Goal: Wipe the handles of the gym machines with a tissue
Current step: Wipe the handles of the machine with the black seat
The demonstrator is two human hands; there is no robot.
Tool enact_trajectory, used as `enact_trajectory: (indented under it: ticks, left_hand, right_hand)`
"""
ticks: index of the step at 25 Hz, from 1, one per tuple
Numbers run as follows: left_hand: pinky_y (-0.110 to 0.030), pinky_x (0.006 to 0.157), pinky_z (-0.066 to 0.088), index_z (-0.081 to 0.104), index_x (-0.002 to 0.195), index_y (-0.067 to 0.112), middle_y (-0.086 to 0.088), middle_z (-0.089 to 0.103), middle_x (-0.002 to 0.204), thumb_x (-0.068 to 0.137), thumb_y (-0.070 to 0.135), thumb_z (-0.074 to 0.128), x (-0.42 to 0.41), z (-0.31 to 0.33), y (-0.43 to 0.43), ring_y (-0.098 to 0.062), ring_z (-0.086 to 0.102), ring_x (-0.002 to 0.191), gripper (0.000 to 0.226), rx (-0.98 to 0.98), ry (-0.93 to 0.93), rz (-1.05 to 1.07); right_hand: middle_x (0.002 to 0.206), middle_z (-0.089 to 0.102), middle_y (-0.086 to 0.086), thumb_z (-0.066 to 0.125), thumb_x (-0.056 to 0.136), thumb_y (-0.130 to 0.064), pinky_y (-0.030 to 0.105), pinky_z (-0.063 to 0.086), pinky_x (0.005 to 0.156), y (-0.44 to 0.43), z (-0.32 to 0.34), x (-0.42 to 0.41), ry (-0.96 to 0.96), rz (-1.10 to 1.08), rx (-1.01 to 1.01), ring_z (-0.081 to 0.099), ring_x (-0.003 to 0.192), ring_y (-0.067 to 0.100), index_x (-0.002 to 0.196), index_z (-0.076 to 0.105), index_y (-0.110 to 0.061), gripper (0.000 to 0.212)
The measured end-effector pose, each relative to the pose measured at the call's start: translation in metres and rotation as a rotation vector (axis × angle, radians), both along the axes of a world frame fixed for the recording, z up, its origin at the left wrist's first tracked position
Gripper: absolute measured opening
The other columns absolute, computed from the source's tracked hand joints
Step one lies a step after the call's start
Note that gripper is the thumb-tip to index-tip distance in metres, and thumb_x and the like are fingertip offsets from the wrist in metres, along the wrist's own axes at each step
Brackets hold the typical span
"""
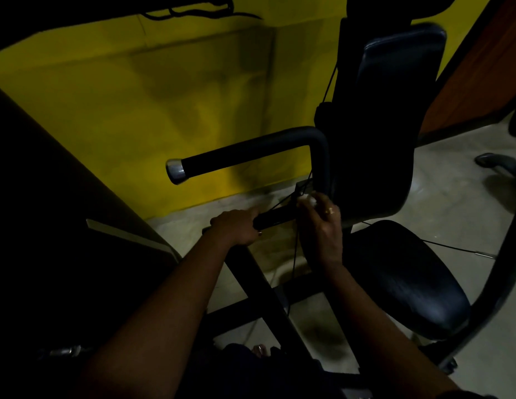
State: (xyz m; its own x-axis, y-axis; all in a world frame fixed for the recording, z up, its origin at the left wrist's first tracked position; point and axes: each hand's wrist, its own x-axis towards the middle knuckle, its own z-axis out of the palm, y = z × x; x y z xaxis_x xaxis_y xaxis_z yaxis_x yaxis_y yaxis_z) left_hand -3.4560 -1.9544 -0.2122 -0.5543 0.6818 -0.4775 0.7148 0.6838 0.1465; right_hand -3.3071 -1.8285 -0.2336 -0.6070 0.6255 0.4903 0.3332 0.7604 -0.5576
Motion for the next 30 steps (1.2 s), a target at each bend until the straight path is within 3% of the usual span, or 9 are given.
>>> enact_trajectory:
  ticks: [3, 6, 9, 11, 16, 20, 23, 27, 30]
  left_hand:
    - [-0.048, 0.085, 0.050, 0.038, 0.132, 0.025, -0.013, 0.060, 0.108, 0.092, 0.042, 0.054, -0.006, -0.005, 0.001, -0.034, 0.060, 0.093, 0.045, -0.004, -0.048, 0.012]
    - [-0.050, 0.088, 0.049, 0.039, 0.130, 0.026, -0.013, 0.060, 0.110, 0.092, 0.043, 0.054, -0.007, -0.007, 0.003, -0.034, 0.059, 0.095, 0.045, -0.019, -0.056, 0.014]
    - [-0.052, 0.088, 0.049, 0.040, 0.130, 0.026, -0.013, 0.061, 0.112, 0.091, 0.043, 0.054, -0.008, -0.010, 0.003, -0.035, 0.060, 0.096, 0.045, -0.006, -0.048, 0.009]
    - [-0.052, 0.088, 0.049, 0.040, 0.130, 0.027, -0.013, 0.061, 0.113, 0.091, 0.044, 0.054, -0.008, -0.012, 0.002, -0.035, 0.060, 0.097, 0.045, -0.004, -0.051, 0.015]
    - [-0.048, 0.091, 0.048, 0.040, 0.134, 0.026, -0.012, 0.059, 0.122, 0.092, 0.043, 0.054, -0.009, -0.012, 0.004, -0.033, 0.058, 0.103, 0.048, -0.020, -0.047, 0.026]
    - [-0.043, 0.095, 0.046, 0.036, 0.144, 0.030, -0.007, 0.053, 0.138, 0.094, 0.043, 0.050, -0.009, -0.014, 0.006, -0.031, 0.055, 0.114, 0.054, -0.041, -0.051, 0.055]
    - [-0.038, 0.088, 0.047, 0.039, 0.141, 0.028, -0.008, 0.058, 0.130, 0.093, 0.041, 0.054, -0.007, -0.012, 0.004, -0.031, 0.058, 0.108, 0.052, -0.017, -0.038, 0.027]
    - [-0.048, 0.093, 0.047, 0.038, 0.139, 0.030, -0.010, 0.058, 0.127, 0.092, 0.041, 0.056, -0.007, -0.008, 0.001, -0.033, 0.058, 0.108, 0.051, 0.014, -0.066, 0.004]
    - [-0.048, 0.098, 0.044, 0.037, 0.143, 0.030, -0.007, 0.052, 0.137, 0.092, 0.040, 0.053, -0.008, -0.014, 0.002, -0.032, 0.053, 0.117, 0.054, -0.033, -0.083, 0.066]
  right_hand:
    - [0.115, 0.059, 0.021, 0.072, 0.075, 0.010, 0.041, 0.056, 0.073, -0.002, -0.003, -0.004, 0.007, -0.008, 0.136, 0.048, 0.101, 0.030, 0.113, 0.066, 0.000, 0.040]
    - [0.108, 0.065, 0.017, 0.067, 0.078, 0.006, 0.036, 0.054, 0.070, -0.027, -0.013, -0.015, -0.083, 0.077, 0.109, 0.056, 0.091, 0.034, 0.111, 0.068, -0.001, 0.033]
    - [0.107, 0.067, 0.015, 0.068, 0.078, 0.003, 0.034, 0.051, 0.073, -0.001, -0.006, -0.010, -0.219, 0.256, 0.297, 0.060, 0.091, 0.035, 0.107, 0.069, -0.002, 0.029]
    - [0.103, 0.067, 0.015, 0.071, 0.077, 0.001, 0.035, 0.048, 0.076, 0.020, 0.002, -0.008, -0.309, 0.174, 0.362, 0.061, 0.091, 0.037, 0.104, 0.070, -0.003, 0.028]
    - [0.092, 0.066, 0.012, 0.054, 0.079, -0.002, 0.030, 0.031, 0.076, -0.013, 0.010, -0.035, -0.437, -0.034, 0.090, 0.058, 0.087, 0.031, 0.098, 0.067, -0.006, 0.023]
    - [0.080, 0.068, 0.011, 0.058, 0.074, -0.006, 0.034, 0.041, 0.076, -0.037, 0.014, -0.043, -0.291, 0.311, 0.071, 0.062, 0.074, 0.029, 0.083, 0.070, -0.007, 0.015]
    - [0.101, 0.069, 0.011, 0.062, 0.079, 0.000, 0.034, 0.045, 0.074, -0.006, 0.024, -0.030, -0.394, 0.467, 0.209, 0.057, 0.089, 0.031, 0.105, 0.070, -0.008, 0.028]
    - [0.111, 0.061, 0.013, 0.045, 0.095, -0.007, 0.033, 0.040, 0.088, 0.011, 0.037, -0.032, -0.707, 0.088, 0.254, 0.048, 0.108, 0.031, 0.112, 0.062, -0.006, 0.024]
    - [0.106, 0.063, 0.010, 0.043, 0.095, -0.010, 0.040, 0.033, 0.099, -0.026, 0.050, -0.061, -0.789, 0.104, 0.253, 0.056, 0.102, 0.027, 0.104, 0.062, -0.008, 0.021]
